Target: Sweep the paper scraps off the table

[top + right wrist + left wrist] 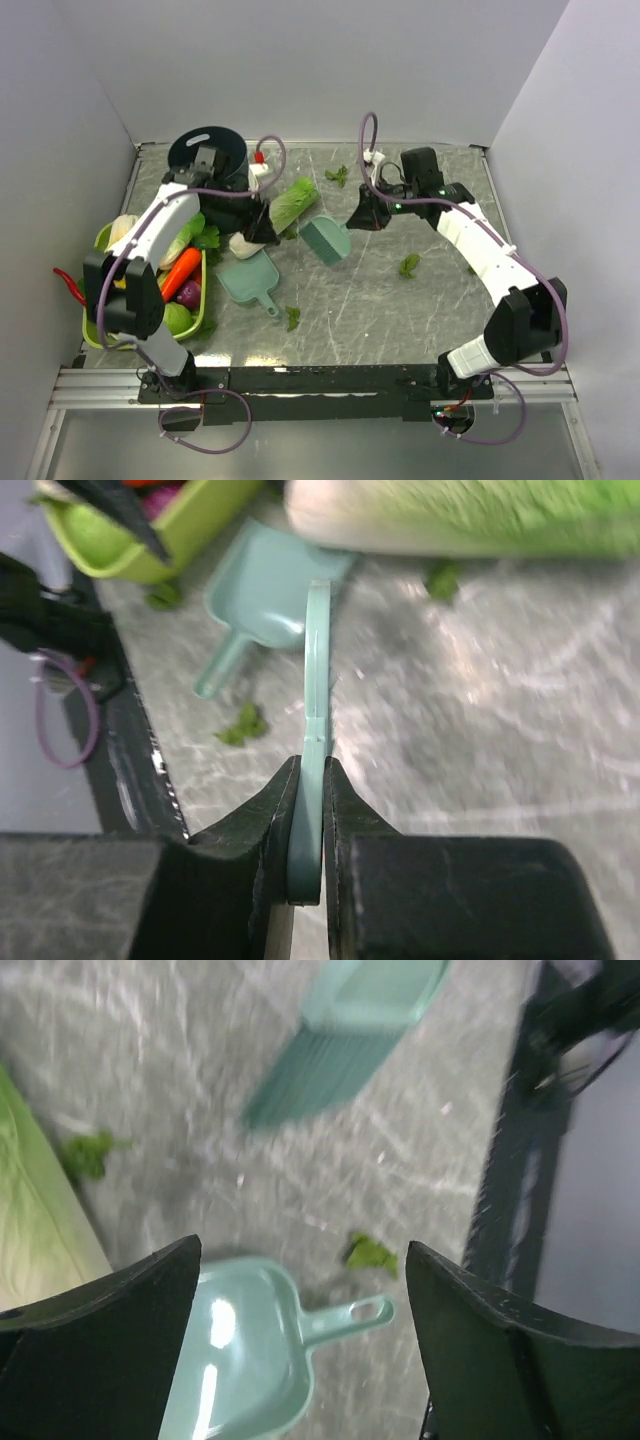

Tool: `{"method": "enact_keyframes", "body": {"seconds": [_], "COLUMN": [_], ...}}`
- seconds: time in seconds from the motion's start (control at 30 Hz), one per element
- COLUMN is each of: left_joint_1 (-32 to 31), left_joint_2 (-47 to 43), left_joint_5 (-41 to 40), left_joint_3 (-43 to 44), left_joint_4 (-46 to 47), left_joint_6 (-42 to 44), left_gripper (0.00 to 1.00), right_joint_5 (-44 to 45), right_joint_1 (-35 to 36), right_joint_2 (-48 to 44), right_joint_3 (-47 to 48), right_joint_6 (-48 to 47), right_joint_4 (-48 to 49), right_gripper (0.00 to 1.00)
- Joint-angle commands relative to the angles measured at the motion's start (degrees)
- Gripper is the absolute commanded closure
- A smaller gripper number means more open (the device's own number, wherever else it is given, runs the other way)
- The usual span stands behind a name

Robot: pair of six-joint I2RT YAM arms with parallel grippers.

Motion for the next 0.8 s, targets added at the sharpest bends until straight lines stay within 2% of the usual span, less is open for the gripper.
{"method": "enact_keyframes", "body": {"seconds": [0.0,0.13,0.27,0.37,0.5,0.67,0.77], "left_joint_1": [-4.7,-7.8,-9.8,-11.2,-14.2,-16.2,-16.7], "left_joint_2": [-6.6,-11.4,-11.7,-9.4,-5.6,-1.4,0.7], "left_joint_5": [-12.5,-20.7,-23.9,-25.3,-29.2,-33.4,-36.2], "left_joint_3": [-5.9,-13.7,-19.2,-19.4,-19.4,-19.0,-19.1], "left_joint_4": [2.2,1.2,2.3,5.0,11.2,14.9,17.0], "left_joint_6": [6.5,13.1,14.5,11.0,1.3,-4.3,-7.0], "left_gripper": [0.13,0.15,0.18,0.22,0.28,0.32,0.38], "right_joint_5": [4.6,6.9,7.0,6.9,5.9,5.8,7.2], "right_joint_1": [-0.8,-1.1,-1.9,-2.0,-2.1,-2.2,-2.2], "right_joint_2": [-6.6,-9.5,-10.3,-9.1,-7.6,-7.8,-8.4], "right_joint_3": [-4.0,-8.6,-10.3,-8.9,-6.5,-7.2,-8.0], "right_joint_6": [-2.2,-0.9,-0.2,-0.5,-2.4,-3.2,-2.4], "right_joint_4": [-0.4,-0.9,0.1,-0.4,-0.9,0.2,0.6], "right_gripper": [1.0,1.0,1.0,1.0,1.0,1.0,1.0]}}
